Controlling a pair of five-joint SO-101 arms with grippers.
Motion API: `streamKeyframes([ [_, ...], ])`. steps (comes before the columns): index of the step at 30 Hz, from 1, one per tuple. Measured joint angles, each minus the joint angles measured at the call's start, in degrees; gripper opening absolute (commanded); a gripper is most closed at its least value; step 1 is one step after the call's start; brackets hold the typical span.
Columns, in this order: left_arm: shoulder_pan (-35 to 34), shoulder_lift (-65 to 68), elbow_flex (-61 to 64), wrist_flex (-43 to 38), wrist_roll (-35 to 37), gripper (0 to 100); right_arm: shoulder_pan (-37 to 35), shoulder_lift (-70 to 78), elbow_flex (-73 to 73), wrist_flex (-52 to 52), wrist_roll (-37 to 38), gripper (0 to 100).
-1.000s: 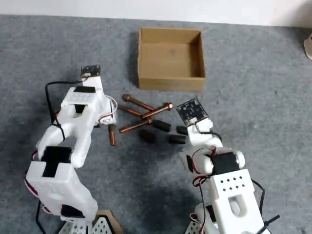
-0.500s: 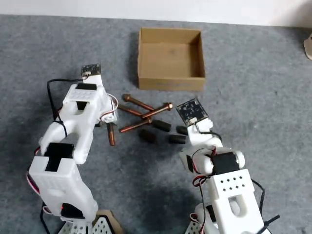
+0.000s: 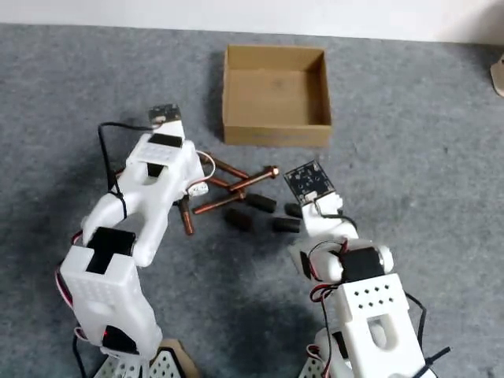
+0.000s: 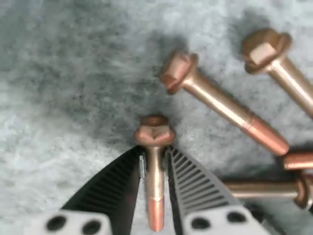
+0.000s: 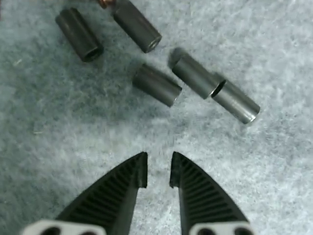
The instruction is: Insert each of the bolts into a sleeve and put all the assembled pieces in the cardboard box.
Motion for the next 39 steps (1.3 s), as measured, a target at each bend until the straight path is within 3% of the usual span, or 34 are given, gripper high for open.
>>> streamKeyframes([
  [9, -0.79, 0.00, 0.00, 0.00, 10.81, 1, 0.00, 0.00, 0.09, -0.53, 3.34, 9.7],
  [13, -2.46, 0.00, -0.09, 0.00, 14.24, 1, 0.00, 0.00, 0.09, -2.46, 4.40, 15.9],
  [24, -3.34, 0.00, -0.09, 0.00, 15.74, 1, 0.00, 0.70, 0.09, -2.99, 13.45, 18.4],
  [39, -3.34, 0.00, -0.09, 0.00, 15.74, 1, -1.05, 34.37, -15.12, -3.34, 30.07, 18.4],
])
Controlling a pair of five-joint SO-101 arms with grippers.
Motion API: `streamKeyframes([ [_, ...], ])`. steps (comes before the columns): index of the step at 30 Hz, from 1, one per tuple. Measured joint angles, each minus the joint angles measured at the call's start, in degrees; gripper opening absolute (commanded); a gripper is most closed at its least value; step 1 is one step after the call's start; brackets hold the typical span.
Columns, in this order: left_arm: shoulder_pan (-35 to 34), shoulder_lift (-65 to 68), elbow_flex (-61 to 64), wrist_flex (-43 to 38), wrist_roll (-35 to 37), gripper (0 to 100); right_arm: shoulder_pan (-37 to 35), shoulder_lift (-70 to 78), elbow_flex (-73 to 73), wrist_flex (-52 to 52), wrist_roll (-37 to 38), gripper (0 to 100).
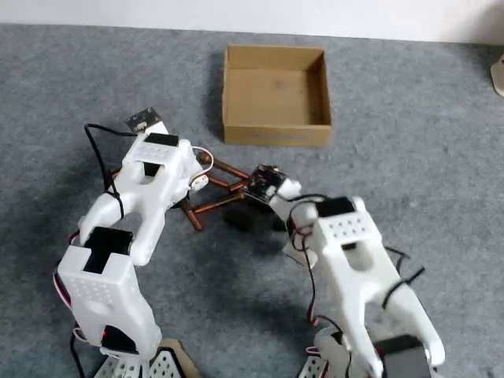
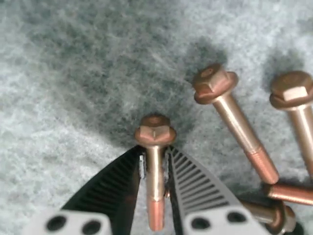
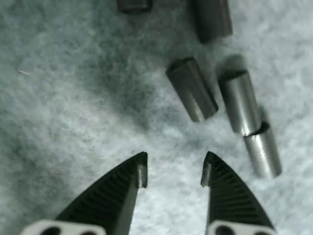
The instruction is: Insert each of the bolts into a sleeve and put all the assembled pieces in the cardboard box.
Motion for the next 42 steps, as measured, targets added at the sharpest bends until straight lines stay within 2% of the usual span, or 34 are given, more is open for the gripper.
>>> streamKeyframes([
  [9, 0.00, 0.00, 0.00, 0.00, 0.00, 1, 0.00, 3.25, -3.69, 0.00, 12.57, 18.8],
  [15, 0.00, 0.00, 0.00, 0.00, 0.00, 1, 0.00, 3.69, -3.69, -0.44, 17.05, 18.9],
  [20, 0.00, 0.00, 0.00, 0.00, 0.00, 1, -0.62, 3.69, -3.69, -5.54, 19.52, 18.9],
  [28, 0.00, 0.00, 0.00, 0.00, 0.00, 1, -5.27, 12.04, -3.87, -8.53, 20.22, 18.9],
  [40, 0.00, 0.00, 0.00, 0.00, 0.00, 1, -5.36, 23.82, -5.36, -17.49, 20.22, 18.3],
  [42, -0.09, 0.00, 0.00, 0.00, 0.00, 1, -5.19, 24.97, -5.36, -18.55, 20.22, 14.5],
])
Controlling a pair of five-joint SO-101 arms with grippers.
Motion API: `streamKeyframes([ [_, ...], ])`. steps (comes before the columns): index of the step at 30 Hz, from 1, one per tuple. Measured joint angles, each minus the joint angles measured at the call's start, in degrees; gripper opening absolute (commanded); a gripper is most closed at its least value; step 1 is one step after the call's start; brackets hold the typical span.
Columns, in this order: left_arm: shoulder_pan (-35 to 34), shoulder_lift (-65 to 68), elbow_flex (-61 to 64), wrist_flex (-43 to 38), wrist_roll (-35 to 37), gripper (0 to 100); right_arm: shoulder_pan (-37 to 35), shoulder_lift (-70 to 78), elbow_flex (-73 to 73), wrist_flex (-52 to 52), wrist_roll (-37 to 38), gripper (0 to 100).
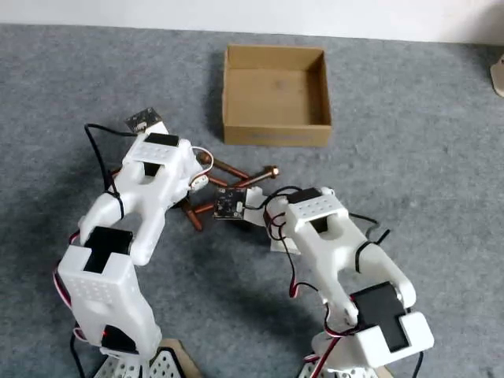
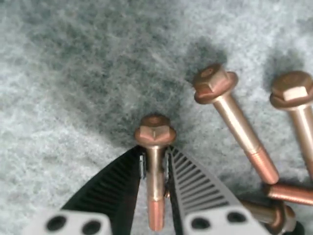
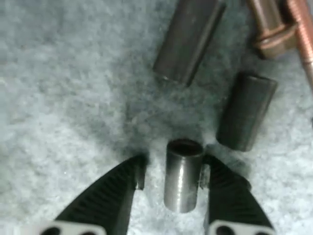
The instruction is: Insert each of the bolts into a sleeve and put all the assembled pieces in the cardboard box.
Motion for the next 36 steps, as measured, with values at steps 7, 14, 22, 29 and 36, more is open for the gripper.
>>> streamKeyframes([
  [7, 0.00, 0.00, 0.00, 0.00, 0.00, 1, 1.14, 0.35, -1.23, -1.14, -1.67, 0.3],
  [14, 0.00, 0.00, 0.00, 0.00, 0.00, 1, 2.37, 0.35, -1.49, -1.41, -7.21, 0.5],
  [22, 0.00, 0.00, 0.00, 0.00, 0.00, 1, 3.52, -8.09, -2.02, 4.31, -12.40, 0.5],
  [29, 0.00, 0.00, 0.00, 0.00, 0.00, 1, 4.40, -25.14, -2.02, 10.55, -19.69, 0.5],
  [36, 0.00, 0.00, 0.00, 0.00, -0.62, 1, 5.10, -39.74, 0.00, 12.04, -30.24, 0.5],
])
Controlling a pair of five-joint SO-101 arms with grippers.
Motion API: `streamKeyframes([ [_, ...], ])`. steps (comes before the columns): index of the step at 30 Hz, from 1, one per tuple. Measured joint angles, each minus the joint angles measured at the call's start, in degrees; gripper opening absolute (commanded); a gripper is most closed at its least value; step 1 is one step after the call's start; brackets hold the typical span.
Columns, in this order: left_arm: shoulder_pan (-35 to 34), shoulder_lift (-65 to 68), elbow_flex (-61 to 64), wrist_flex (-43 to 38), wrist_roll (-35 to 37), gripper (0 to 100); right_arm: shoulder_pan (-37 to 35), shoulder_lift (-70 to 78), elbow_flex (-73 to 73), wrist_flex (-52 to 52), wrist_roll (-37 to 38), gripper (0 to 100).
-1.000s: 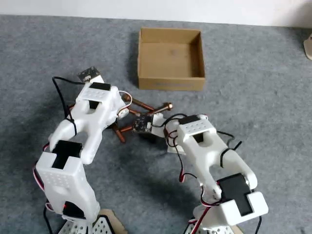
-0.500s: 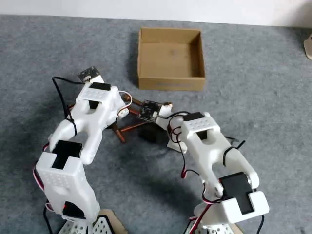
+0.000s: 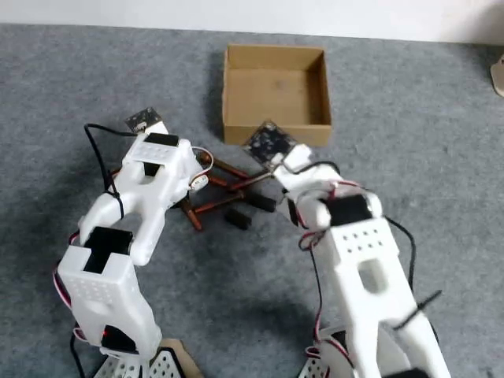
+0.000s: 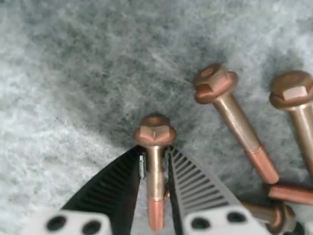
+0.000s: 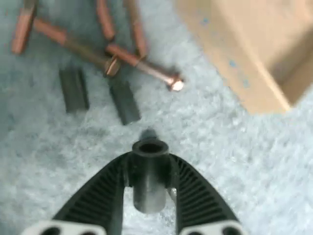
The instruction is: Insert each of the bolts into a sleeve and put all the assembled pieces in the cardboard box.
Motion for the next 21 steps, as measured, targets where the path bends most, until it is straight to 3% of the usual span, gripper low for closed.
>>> streamKeyframes([
  [10, 0.00, -1.32, -0.97, 0.35, -5.63, 0, 0.44, -17.14, 13.01, 0.00, -14.33, 0.5],
  [21, -0.18, -19.78, 4.31, 0.35, -7.12, 0, 0.44, -41.76, 27.78, -1.49, -20.66, 0.5],
])
